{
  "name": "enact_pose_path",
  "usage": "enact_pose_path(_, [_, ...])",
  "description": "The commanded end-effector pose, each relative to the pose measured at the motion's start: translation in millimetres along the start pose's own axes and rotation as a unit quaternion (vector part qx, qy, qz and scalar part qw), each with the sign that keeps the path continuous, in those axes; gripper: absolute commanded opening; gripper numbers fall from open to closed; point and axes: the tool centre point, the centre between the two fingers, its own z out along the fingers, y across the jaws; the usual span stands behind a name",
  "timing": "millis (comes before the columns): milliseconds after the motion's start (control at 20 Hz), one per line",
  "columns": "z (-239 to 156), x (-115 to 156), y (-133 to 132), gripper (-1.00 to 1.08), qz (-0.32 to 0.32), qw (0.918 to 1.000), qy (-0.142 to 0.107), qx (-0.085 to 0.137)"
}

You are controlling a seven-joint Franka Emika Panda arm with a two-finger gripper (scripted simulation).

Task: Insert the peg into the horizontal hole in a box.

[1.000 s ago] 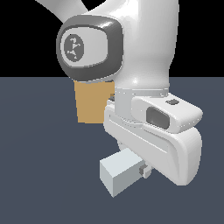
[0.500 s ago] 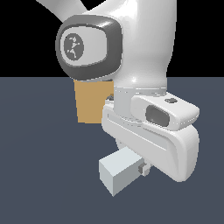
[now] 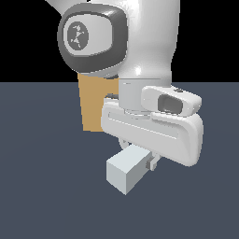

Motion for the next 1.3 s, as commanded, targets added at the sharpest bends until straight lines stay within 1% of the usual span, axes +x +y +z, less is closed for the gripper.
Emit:
enact_pose_path(0, [-10.3, 4.3, -4.5, -1.00, -0.039, 0.9992, 0.002, -0.003])
enact_pose_path(100, [-16.6, 6.4, -10.1, -1.00, -0.073, 0.9973, 0.002, -0.003])
enact_pose_path(250, [-26.0, 8.8, -18.8, -1.00, -0.123, 0.9924, 0.001, -0.003])
enact_pose_path(650, [-47.8, 10.5, -39.8, -1.00, -0.240, 0.9707, 0.001, -0.003])
enact_pose_path(950, [-57.9, 9.3, -49.3, -1.00, -0.292, 0.9563, 0.001, -0.003])
enact_pose_path(1100, [-60.9, 8.7, -52.2, -1.00, -0.308, 0.9514, 0.001, -0.003])
enact_pose_path(1250, [-62.5, 8.3, -53.7, -1.00, -0.316, 0.9487, 0.001, -0.003])
